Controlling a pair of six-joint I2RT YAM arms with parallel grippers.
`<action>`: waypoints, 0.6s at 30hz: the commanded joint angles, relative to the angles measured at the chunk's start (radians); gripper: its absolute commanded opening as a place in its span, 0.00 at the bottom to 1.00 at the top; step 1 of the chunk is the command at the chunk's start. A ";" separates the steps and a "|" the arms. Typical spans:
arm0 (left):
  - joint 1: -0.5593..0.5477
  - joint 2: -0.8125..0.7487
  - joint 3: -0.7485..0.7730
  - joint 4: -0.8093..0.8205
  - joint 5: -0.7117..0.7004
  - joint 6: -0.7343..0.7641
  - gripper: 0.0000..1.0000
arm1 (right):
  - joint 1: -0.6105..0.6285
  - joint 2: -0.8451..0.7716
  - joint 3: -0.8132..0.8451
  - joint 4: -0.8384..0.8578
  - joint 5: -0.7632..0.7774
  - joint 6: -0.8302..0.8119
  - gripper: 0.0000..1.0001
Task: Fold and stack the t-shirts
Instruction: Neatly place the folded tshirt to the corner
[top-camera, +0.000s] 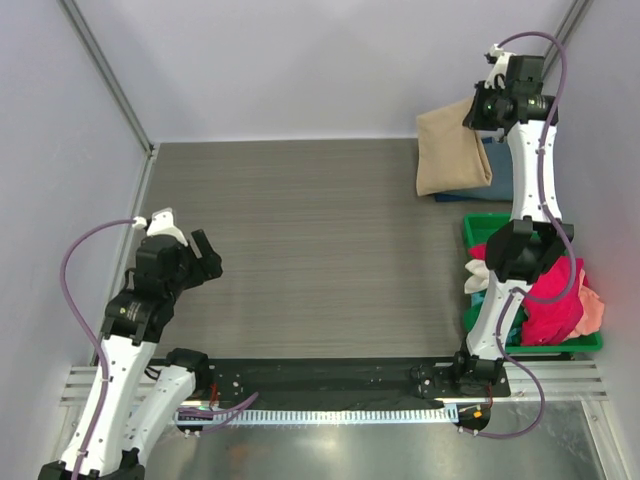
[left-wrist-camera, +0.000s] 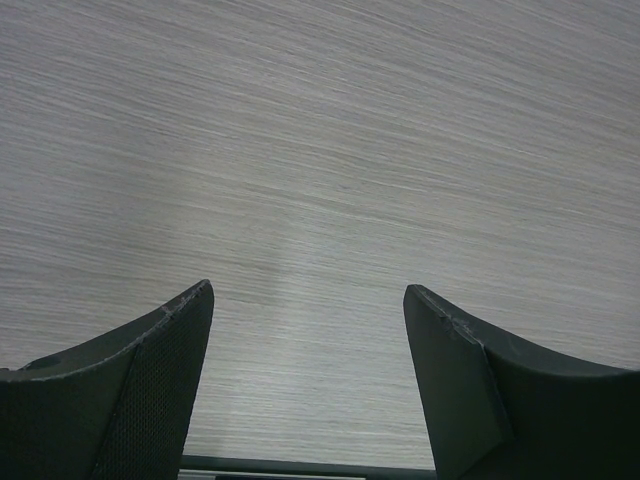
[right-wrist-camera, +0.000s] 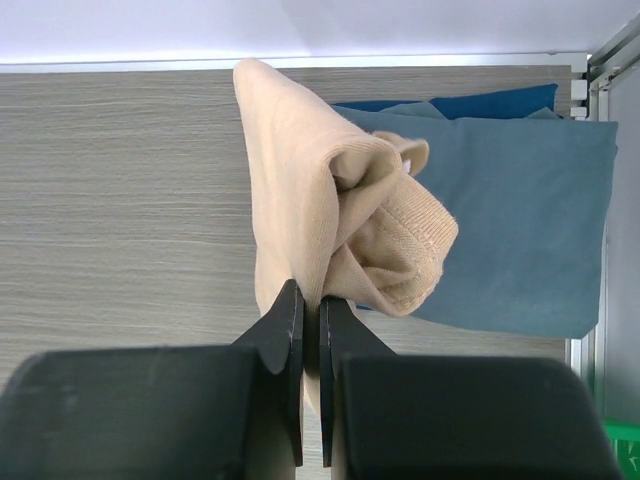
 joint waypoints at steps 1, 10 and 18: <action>-0.001 0.011 -0.001 0.044 0.018 -0.001 0.77 | -0.012 -0.060 0.079 0.043 -0.061 0.004 0.01; -0.001 0.040 -0.001 0.041 0.015 -0.001 0.77 | -0.076 0.032 0.132 0.063 -0.099 -0.016 0.01; -0.001 0.068 0.000 0.038 0.010 -0.004 0.76 | -0.127 0.164 0.148 0.110 -0.153 -0.011 0.01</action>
